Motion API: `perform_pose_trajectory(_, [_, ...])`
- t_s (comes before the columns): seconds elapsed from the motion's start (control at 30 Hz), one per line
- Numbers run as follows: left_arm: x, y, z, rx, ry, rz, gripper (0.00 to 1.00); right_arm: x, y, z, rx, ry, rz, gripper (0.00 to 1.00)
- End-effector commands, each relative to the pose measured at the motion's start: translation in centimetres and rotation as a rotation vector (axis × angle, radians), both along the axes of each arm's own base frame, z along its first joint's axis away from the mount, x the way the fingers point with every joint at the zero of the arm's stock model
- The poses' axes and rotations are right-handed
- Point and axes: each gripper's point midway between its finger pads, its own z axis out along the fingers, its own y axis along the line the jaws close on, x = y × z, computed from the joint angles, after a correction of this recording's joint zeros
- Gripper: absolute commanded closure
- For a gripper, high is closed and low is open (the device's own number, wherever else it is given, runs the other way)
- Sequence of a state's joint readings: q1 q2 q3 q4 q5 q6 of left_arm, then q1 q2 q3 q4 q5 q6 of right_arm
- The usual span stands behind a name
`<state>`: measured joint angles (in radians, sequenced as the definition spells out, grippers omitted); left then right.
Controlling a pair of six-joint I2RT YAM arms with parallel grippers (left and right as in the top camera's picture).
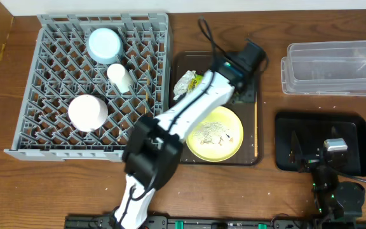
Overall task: Sort waste into correct bins and load items into the dishwasher
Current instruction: 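Release the chopstick and move the left gripper back to the tray, then grasp the second wooden chopstick with the left gripper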
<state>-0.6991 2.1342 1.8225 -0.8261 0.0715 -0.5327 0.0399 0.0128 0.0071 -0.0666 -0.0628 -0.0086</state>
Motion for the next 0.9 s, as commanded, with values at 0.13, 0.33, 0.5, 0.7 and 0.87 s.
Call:
perform_pose_trajectory(0.13, [-1.8,-2.9,-3.3,0.101,-0.046,-0.108,0.47,0.0,0.2,-0.2,-0.008,0.005,0.008,0.01])
perform_pose_trajectory(0.33, [-1.9,-2.4,-6.0,0.178,-0.039,-0.107,0.48,0.0,0.2,-0.2,-0.008,0.005,0.008,0.01])
perform_pose_trajectory(0.5, [-1.8,-2.5,-7.0,0.175,-0.029,-0.081,0.48,0.0,0.2,-0.2,-0.008,0.005,0.008,0.01])
perform_pose_trajectory(0.7, [-2.4,-3.9,-7.2,0.127,-0.016,-0.023,0.48,0.0,0.2,-0.2,-0.008,0.005,0.008,0.01])
perform_pose_trajectory(0.87, [-2.3,-4.6,-7.1,0.105,-0.027,-0.007,0.48,0.0,0.2,-0.2,-0.008,0.005,0.008,0.01])
